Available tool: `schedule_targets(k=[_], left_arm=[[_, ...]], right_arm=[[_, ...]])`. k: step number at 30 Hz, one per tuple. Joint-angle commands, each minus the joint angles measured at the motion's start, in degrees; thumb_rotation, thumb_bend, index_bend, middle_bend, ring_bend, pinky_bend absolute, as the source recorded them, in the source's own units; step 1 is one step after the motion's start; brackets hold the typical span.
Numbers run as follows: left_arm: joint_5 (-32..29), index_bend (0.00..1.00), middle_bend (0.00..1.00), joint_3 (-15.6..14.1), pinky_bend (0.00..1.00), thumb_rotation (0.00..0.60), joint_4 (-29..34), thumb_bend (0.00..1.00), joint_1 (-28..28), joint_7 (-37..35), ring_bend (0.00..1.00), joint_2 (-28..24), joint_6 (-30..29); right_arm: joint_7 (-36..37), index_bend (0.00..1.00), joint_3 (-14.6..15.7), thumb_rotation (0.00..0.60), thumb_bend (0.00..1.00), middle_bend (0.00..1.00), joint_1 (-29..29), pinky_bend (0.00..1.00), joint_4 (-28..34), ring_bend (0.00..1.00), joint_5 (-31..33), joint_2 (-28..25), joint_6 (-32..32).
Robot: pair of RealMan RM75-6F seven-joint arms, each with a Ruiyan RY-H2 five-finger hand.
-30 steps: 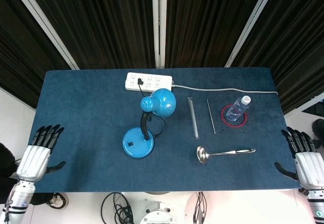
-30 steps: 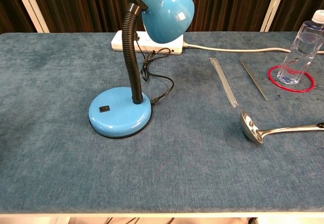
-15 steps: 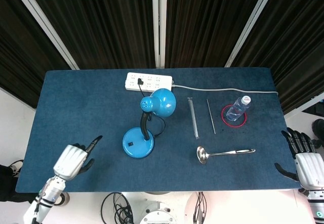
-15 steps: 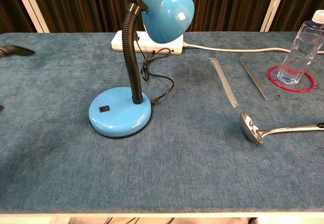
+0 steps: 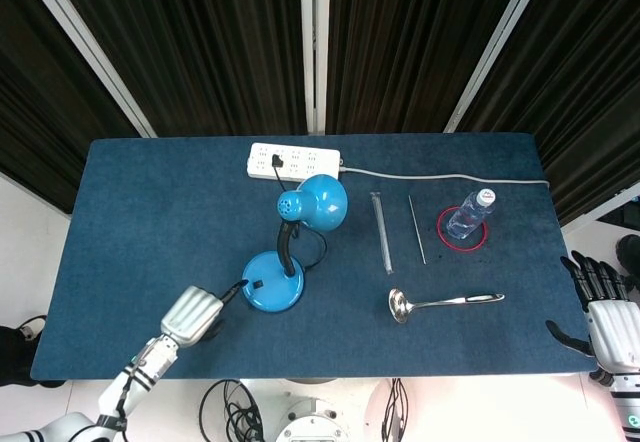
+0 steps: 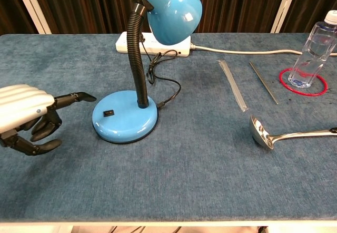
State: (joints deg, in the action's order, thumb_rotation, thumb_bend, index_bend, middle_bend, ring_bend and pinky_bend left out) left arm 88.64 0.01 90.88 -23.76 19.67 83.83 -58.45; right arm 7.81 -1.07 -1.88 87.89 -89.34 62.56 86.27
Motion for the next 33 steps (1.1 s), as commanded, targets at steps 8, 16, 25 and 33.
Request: schedule_targets(k=[8,16,25,33], left_arm=[[-3.04,0.06,0.77,-0.26,0.68,0.6,-1.12,0.42,-1.86,2.05,0.67,1.09,2.4],[-3.71,0.06,0.77,-0.74,0.68,0.6,-1.39,0.43,-2.66,2.6,0.67,1.57,2.41],[-4.97,0.06,0.77,-1.13,0.68,0.6,-1.45,0.43,-3.51,3.34,0.66,2.12,2.89],[-5.92,0.06,0.77,-1.36,0.68,0.6,-1.3,0.43,-4.31,3.72,0.66,2.18,3.34]], right_arm=[[0.12,0.0,-0.11,0.6,0.14,0.0,-0.19,0.0,-0.61,0.0,0.75,0.39,-0.8],[0.31,0.0,-0.2,0.6,0.14,0.0,-0.02,0.0,-0.79,0.0,1.02,0.4,-0.67],[0.38,0.0,-0.16,0.6,0.14,0.0,-0.08,0.0,-0.87,0.0,1.19,0.44,-1.04],[0.42,0.0,-0.19,0.6,0.15,0.0,-0.08,0.0,-0.91,0.0,1.8,0.42,-1.58]])
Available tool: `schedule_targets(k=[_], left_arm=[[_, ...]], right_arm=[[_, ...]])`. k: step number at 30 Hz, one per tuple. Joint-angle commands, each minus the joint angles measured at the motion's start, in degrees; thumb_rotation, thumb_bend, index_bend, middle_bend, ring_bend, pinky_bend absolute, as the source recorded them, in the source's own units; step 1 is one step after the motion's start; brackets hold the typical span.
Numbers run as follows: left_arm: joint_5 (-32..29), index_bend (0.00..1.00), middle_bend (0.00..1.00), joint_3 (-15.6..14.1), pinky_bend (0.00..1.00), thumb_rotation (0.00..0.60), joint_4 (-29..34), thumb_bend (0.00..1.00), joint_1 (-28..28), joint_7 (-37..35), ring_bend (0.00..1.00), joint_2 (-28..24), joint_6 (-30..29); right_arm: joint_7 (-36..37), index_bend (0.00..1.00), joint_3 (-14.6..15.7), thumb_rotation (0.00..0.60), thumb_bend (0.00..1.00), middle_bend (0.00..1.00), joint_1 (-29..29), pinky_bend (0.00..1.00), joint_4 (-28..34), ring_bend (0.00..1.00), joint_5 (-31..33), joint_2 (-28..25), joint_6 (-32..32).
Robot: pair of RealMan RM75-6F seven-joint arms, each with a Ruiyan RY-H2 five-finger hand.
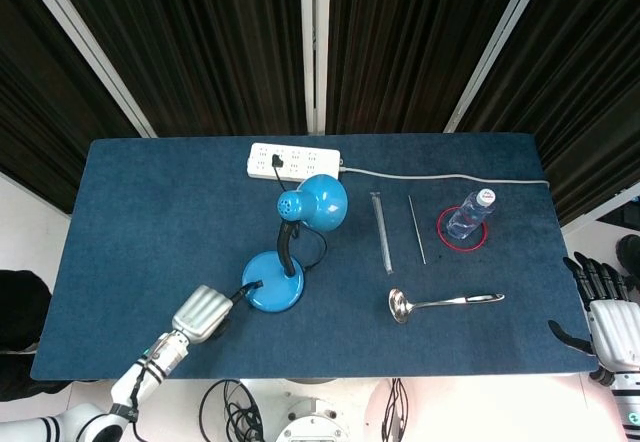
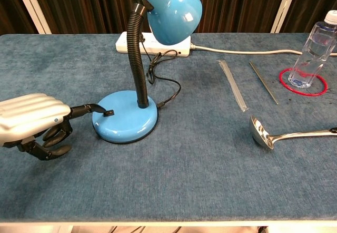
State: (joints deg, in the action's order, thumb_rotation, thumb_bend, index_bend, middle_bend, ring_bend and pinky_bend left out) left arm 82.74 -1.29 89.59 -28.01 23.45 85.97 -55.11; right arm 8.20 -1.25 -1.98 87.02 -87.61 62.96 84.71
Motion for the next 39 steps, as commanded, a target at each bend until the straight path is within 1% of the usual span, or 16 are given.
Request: schedule_targets(k=[1,7,10,17,19,20,23,26,29,31,33,34,35,36,38,39], left_arm=[[-0.04,0.06,0.77,-0.13,0.68,0.6,-0.09,0.43,-0.11,-0.14,0.66,0.09,-0.01],[-1.18,0.06,0.77,-0.33,0.68,0.6,-0.44,0.43,-0.33,0.44,0.66,0.43,0.17],[-2.09,0.09,0.77,-0.4,0.68,0.6,-0.07,0.43,-0.36,1.0,0.66,0.24,0.28],[-2.83,0.2,0.77,-0.69,0.68,0.6,0.5,0.43,-0.31,1.51,0.66,-0.11,-0.29],[-2.72,0.2,0.77,-0.72,0.68,0.6,0.57,0.43,-0.28,1.37,0.66,-0.14,-0.69],[-2.58,0.19,0.77,-0.72,0.68,0.6,0.58,0.43,-0.24,1.27,0.66,-0.14,-0.95],[-1.34,0.13,0.77,-0.4,0.68,0.6,1.09,0.43,0.23,0.42,0.66,-0.56,-3.26],[1.31,0.09,0.76,-0.12,0.68,0.6,1.63,0.43,1.37,-1.13,0.66,-1.32,-7.59],[5.06,0.08,0.74,0.04,0.67,0.6,1.31,0.42,3.61,-3.73,0.65,-2.11,-14.47],[7.38,0.08,0.7,0.1,0.65,0.6,0.56,0.38,5.9,-6.58,0.62,-2.87,-20.27],[8.73,0.08,0.62,0.48,0.6,0.6,-0.84,0.28,8.47,-9.23,0.55,-3.73,-26.15],[8.73,0.08,0.56,0.85,0.57,0.6,-1.72,0.21,9.92,-10.28,0.48,-4.34,-28.95],[8.36,0.08,0.47,1.09,0.5,0.6,-2.24,0.13,10.92,-10.82,0.38,-4.97,-30.48],[7.8,0.08,0.41,1.08,0.45,0.6,-2.45,0.1,11.73,-11.53,0.31,-5.86,-31.24],[5.57,0.08,0.21,0.46,0.26,0.6,-1.35,0.05,12.98,-14.74,0.1,-9.02,-30.2],[4.78,0.07,0.12,0.25,0.15,0.6,-0.88,0.04,13.27,-16.48,0.03,-10.44,-29.5]], right_arm=[[0.08,0.0,-0.05,0.6,0.15,0.0,0.02,0.0,-0.07,0.0,0.14,0.04,-0.04],[0.34,0.0,0.02,0.6,0.15,0.0,-0.06,0.0,-0.38,0.0,0.34,0.12,-0.52],[0.48,0.0,-0.03,0.6,0.15,0.0,-0.05,0.0,-0.54,0.0,0.38,0.15,-0.5],[0.55,0.0,0.04,0.6,0.15,0.0,-0.06,0.0,-0.8,0.0,0.34,0.39,-0.63],[0.52,0.0,0.03,0.6,0.15,0.0,-0.06,0.0,-0.77,0.0,0.33,0.4,-0.61],[0.51,0.0,0.02,0.6,0.15,0.0,-0.05,0.0,-0.77,0.0,0.35,0.4,-0.59],[0.45,0.0,-0.05,0.6,0.15,0.0,-0.01,0.0,-0.6,0.0,0.36,0.28,-0.47],[0.24,0.0,-0.12,0.6,0.15,0.0,-0.03,0.0,-0.29,0.0,0.28,0.08,-0.33],[-0.04,0.0,-0.13,0.6,0.15,0.0,-0.07,0.0,0.2,0.0,0.11,-0.05,-0.25],[-0.28,0.0,-0.04,0.6,0.15,0.0,-0.09,0.0,0.59,0.0,-0.11,-0.12,-0.22],[-0.61,0.0,0.05,0.6,0.15,0.0,-0.08,0.0,0.91,0.0,-0.34,-0.18,-0.14],[-0.77,0.0,0.06,0.6,0.15,0.0,-0.08,0.0,1.03,0.0,-0.43,-0.2,-0.05],[-0.88,0.0,0.05,0.6,0.15,0.0,-0.07,0.0,1.09,0.0,-0.48,-0.19,0.02],[-0.99,0.0,0.05,0.6,0.15,0.0,-0.06,0.0,1.15,0.0,-0.52,-0.2,0.08],[-1.26,0.0,0.04,0.6,0.15,0.0,-0.05,0.0,1.29,0.0,-0.61,-0.21,0.21],[-1.41,0.0,0.04,0.6,0.15,0.0,-0.06,0.0,1.37,0.0,-0.68,-0.2,0.27]])
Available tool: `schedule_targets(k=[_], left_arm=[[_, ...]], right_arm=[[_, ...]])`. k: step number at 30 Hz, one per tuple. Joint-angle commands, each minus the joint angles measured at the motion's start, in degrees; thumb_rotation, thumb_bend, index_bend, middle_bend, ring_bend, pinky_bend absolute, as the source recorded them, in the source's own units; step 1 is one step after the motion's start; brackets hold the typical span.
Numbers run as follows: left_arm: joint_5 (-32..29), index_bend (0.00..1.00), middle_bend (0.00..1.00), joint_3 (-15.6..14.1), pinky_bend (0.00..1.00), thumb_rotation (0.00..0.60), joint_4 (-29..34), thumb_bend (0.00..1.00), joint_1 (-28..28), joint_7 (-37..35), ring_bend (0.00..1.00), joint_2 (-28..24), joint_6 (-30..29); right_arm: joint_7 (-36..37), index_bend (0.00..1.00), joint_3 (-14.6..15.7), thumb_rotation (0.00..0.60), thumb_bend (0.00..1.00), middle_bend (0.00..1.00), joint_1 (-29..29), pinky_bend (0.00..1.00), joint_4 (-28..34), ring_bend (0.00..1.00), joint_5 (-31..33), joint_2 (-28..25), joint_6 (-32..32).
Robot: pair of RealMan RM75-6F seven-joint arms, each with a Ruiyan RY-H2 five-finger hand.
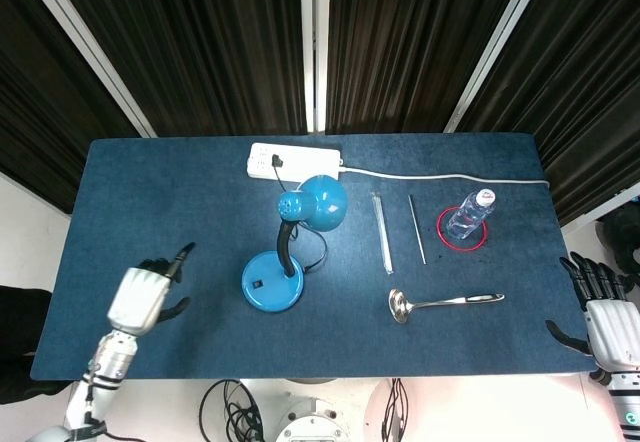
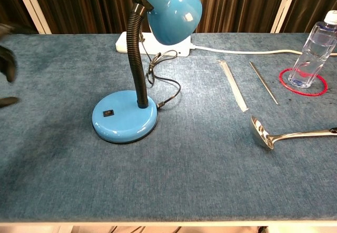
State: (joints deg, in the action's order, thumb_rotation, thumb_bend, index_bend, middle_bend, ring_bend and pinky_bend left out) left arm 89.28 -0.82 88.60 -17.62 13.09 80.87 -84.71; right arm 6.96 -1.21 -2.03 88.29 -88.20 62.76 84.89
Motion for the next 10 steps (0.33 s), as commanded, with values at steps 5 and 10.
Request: schedule_targets(k=[5,10], left_arm=[[-2.57,0.05,0.0,0.39,0.0,0.6,-2.81,0.02,5.13,-7.99,0.0,-8.66,-2.46],[-4.7,0.04,0.0,1.43,0.0,0.6,-3.46,0.02,6.69,-9.0,0.0,-10.16,-3.05]], right_arm=[[-1.31,0.0,-0.01,0.6,0.15,0.0,0.06,0.0,0.79,0.0,-0.65,0.11,0.72],[-2.62,0.0,0.1,0.6,0.15,0.0,0.17,0.0,1.49,0.0,-1.22,0.07,1.27]])
